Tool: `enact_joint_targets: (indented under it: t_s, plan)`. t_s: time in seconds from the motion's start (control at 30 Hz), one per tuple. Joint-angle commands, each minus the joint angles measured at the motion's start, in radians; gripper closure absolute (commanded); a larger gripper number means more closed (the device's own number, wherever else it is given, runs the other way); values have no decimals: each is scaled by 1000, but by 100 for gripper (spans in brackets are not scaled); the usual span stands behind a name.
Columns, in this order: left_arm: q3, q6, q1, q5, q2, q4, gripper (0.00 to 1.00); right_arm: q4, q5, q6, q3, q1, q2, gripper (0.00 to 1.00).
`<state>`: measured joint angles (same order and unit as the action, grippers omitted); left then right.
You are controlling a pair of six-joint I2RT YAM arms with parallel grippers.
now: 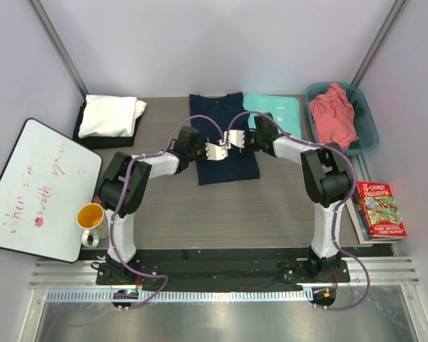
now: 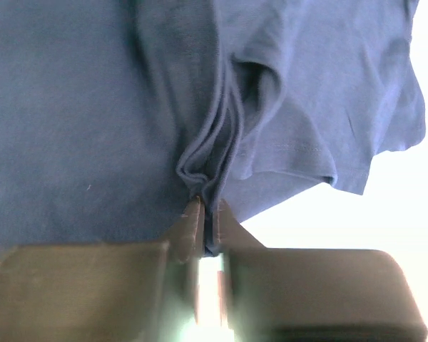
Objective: Fold and stack the t-shirts
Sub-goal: Fold the folded rectangular tshirt in 1/3 of the way
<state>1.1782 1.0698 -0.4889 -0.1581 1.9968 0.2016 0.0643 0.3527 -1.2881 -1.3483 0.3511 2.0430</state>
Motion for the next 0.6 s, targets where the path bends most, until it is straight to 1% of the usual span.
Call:
enact_joint_targets:
  t_s: [0.0,0.03,0.07,0.1,0.23,0.33,0.43,0.5,0.57]
  plan:
    - [38,-30,-22,21,3,171,38,-196,-70,122,-34,25,8,53]
    - [23,-33,-22,31,0,191,17,-217,-95,136,-26,25,-1,40]
    - [15,-42,-22,40,-1,214,7,-242,-106,157,-6,26,-9,32]
    - [9,-44,-22,49,-3,252,1,-288,-110,168,7,26,-17,29]
    - [0,-56,-23,118,-16,285,0,-379,-172,194,51,26,-53,25]
    - [-14,-65,-23,126,-59,291,0,-461,-253,220,72,25,-76,25]
    - [-41,-70,-25,112,-127,276,0,-489,-329,223,74,22,-104,25]
    - [-63,-65,-30,95,-188,251,0,-451,-330,233,64,9,-124,25]
    - [-101,-54,-31,74,-236,199,0,-342,-282,248,67,-15,-181,25]
